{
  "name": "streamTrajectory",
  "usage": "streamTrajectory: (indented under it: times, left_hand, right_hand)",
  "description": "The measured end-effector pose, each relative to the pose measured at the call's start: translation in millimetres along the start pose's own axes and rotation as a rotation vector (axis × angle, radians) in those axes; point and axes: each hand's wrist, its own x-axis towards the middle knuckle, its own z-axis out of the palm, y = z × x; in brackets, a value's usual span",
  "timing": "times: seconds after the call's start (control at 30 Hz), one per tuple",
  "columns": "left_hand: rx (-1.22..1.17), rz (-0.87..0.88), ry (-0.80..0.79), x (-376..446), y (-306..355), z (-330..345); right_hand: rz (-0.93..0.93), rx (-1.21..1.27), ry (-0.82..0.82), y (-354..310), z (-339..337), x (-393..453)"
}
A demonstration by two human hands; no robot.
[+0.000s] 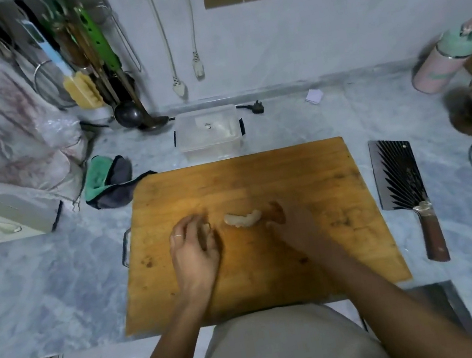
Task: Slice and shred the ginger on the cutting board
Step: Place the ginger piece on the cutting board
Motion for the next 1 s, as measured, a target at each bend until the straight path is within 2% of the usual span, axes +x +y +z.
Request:
streamTrajectory:
  times: [0.17,0.37,0.53,0.63,0.77,0.9,1.0]
  left_hand:
    - [-0.147,0.297,-0.161,-1.2,49.2,21.1]
    - [-0.161,0.305,-0.556,4.8,129.7,70.5]
    - [-0.138,0.482,-0.729,-14.0,175.2,102.1]
    - [-0.153,0.522,-0.749,-35.5,195.9,113.0]
    - [-0.205,0.485,-0.737,-55.9,202.2,121.0]
    - [-0.283,0.411,-0.726,-60.7,196.2,118.4]
    - [-0.351,0.312,-0.671,-61.1,188.5,113.0]
  right_hand:
    - [0.130,0.151,0.196,43.5,-43.3,-37.6]
    - [0.286,0.166,0.388,94.0,-90.2,-77.0]
    - [0.470,0.095,0.519,144.8,-114.8,-103.2]
    - [0.557,0.019,0.476,165.5,-121.9,-106.5]
    - [0.614,-0.081,0.376,173.9,-125.4,-95.8]
    - [0.625,-0.041,0.355,182.0,-133.5,-84.6]
    - [0.621,0.154,0.379,187.4,-142.2,-79.8]
